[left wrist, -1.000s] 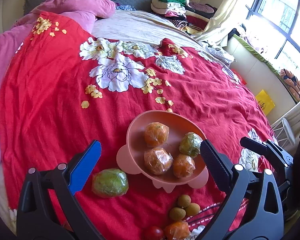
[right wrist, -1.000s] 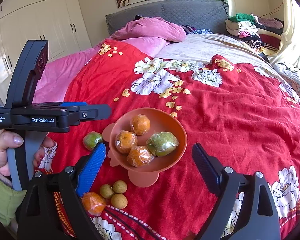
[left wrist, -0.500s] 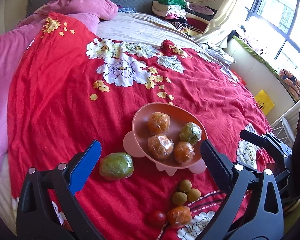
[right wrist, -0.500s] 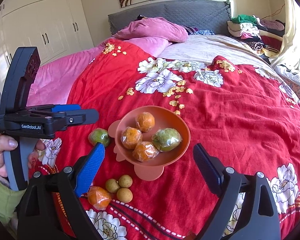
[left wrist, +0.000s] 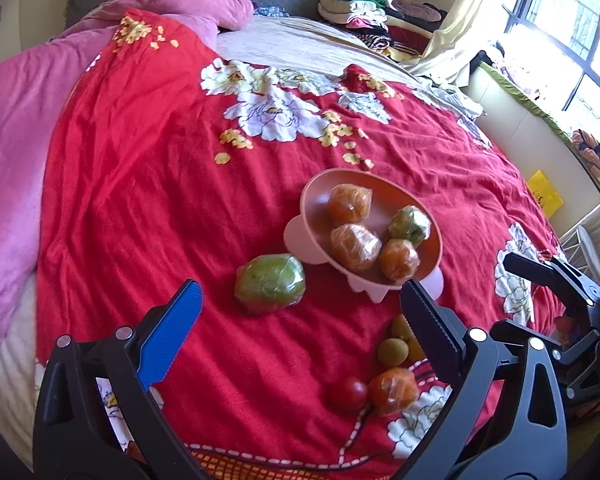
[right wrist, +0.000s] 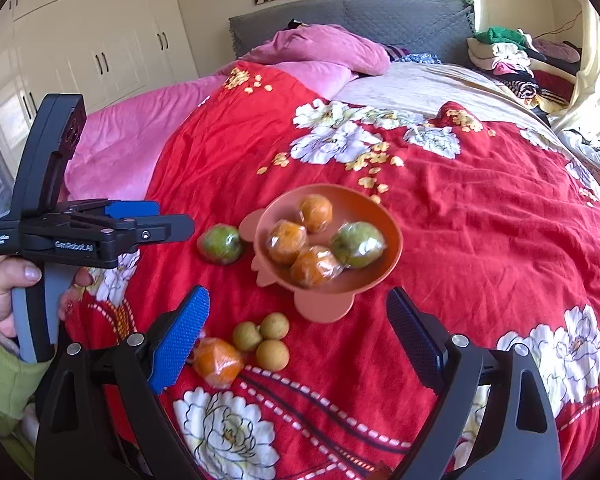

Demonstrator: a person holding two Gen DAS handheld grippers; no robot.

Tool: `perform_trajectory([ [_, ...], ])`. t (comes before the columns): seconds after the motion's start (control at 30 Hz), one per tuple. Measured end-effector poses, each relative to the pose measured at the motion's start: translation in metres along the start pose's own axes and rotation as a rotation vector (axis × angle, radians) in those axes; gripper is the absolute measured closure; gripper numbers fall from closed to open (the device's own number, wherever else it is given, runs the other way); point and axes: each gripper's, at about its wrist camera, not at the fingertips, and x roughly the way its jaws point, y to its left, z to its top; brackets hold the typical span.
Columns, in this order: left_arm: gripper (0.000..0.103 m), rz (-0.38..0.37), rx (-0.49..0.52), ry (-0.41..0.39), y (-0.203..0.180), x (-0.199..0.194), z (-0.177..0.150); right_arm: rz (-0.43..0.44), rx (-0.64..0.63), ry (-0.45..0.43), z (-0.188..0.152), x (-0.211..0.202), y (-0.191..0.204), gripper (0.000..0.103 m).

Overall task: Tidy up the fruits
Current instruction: 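Withdraw both open tools from the bowl toward the tomato and longans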

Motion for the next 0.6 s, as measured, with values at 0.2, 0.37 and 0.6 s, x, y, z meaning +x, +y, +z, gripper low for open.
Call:
perform_trajectory([
  [0.2,0.010,0.023,-0.009,0.015,0.009,-0.001,-0.012,0.018,-0.020,0.027,-0.011,0.002,0.013,0.013],
  [0.37,0.010,0.042,-0.004,0.024,0.011,-0.003,-0.019,0.037,-0.040,0.050,-0.019,0.006,0.024,0.013],
  [0.6,0.010,0.052,0.010,0.030,0.008,-0.007,-0.027,0.052,-0.059,0.074,-0.029,0.009,0.036,0.013],
])
